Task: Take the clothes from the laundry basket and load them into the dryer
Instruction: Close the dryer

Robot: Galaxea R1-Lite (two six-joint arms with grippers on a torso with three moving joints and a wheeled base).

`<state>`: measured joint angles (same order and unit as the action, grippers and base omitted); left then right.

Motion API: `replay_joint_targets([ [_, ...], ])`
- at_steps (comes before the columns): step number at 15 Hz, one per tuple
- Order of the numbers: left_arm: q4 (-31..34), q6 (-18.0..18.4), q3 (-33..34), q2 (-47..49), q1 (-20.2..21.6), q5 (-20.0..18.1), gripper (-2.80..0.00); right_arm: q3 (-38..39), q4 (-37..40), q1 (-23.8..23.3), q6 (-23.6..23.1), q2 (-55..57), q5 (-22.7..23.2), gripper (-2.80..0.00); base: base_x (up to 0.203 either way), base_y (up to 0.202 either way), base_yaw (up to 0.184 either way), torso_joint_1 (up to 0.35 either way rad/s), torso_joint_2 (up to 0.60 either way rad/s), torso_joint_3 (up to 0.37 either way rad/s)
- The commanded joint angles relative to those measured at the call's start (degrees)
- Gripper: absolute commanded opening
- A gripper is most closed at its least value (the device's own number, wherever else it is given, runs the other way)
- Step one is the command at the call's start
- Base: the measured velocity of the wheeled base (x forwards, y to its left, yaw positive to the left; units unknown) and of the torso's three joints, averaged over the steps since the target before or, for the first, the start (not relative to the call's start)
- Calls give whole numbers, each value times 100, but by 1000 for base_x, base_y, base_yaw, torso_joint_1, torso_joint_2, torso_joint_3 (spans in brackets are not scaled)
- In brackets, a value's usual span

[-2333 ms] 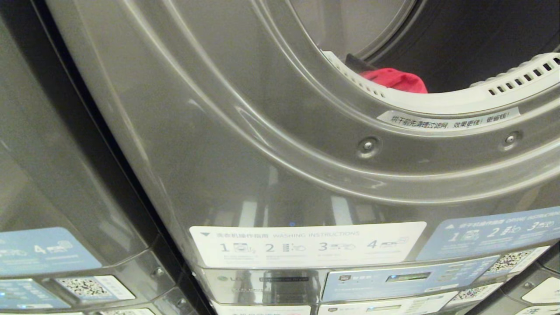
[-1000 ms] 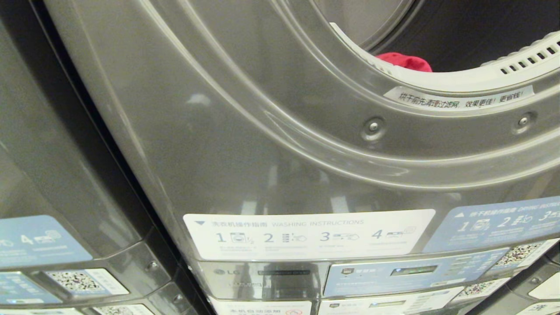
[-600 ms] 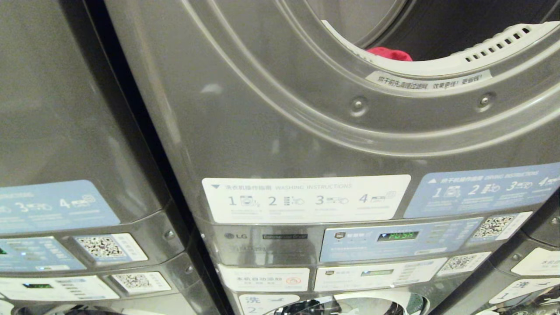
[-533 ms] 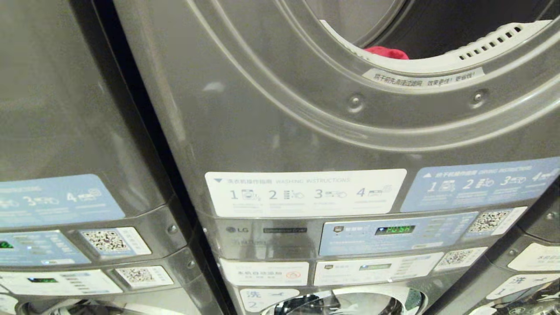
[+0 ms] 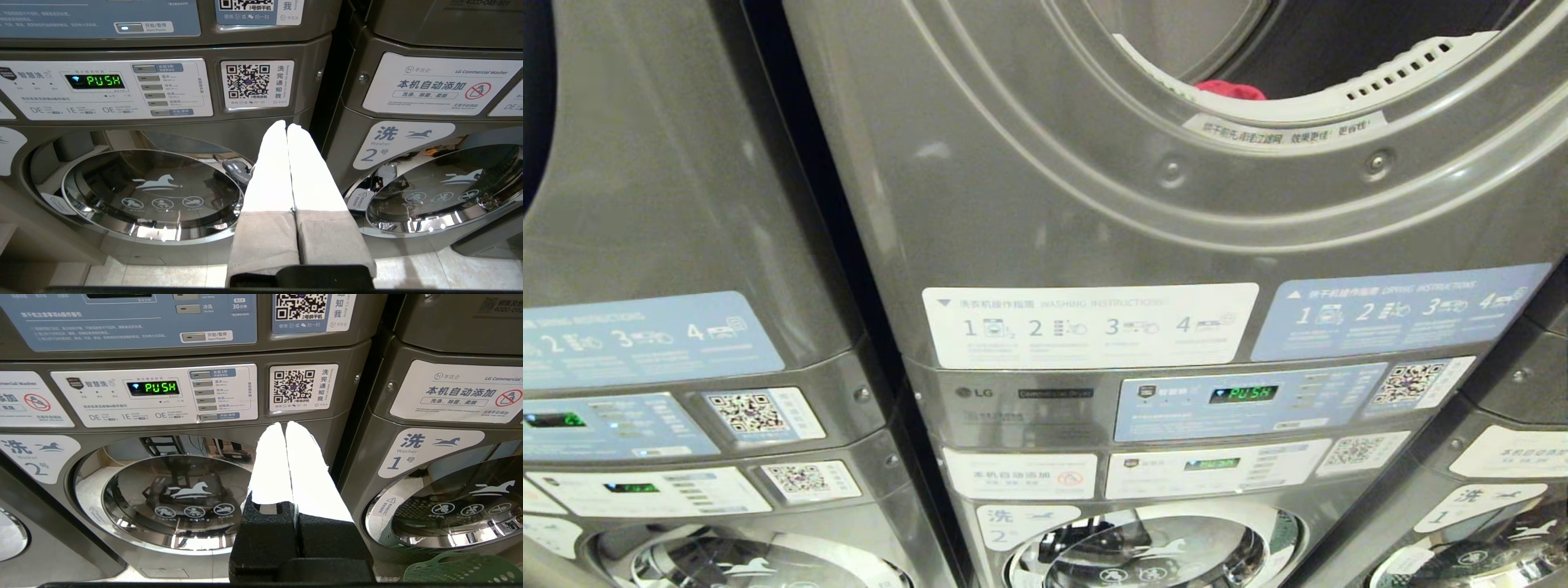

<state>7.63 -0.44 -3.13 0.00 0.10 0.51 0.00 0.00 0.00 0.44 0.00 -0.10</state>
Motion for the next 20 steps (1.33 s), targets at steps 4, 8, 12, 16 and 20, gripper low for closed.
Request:
replay_joint_targets([
  [4,2,0,-3,0,0,2,-280,-5,0,0,0,9,1,-280,3,-89,4,2,2,1],
  [8,2,0,-3,0,-1,2,-280,0,0,0,0,9,10,-280,0,-194,2,0,4,3],
  [12,2,0,-3,0,-1,2,-280,0,0,0,0,9,9,-280,0,-195,2,3,3,1],
  [16,2,0,-3,0,8,2,-280,0,0,0,0,9,1,-280,0,-195,0,3,1,-1],
  [20,2,0,-3,0,1,2,-280,0,0,0,0,9,1,-280,0,-195,1,0,3,0],
])
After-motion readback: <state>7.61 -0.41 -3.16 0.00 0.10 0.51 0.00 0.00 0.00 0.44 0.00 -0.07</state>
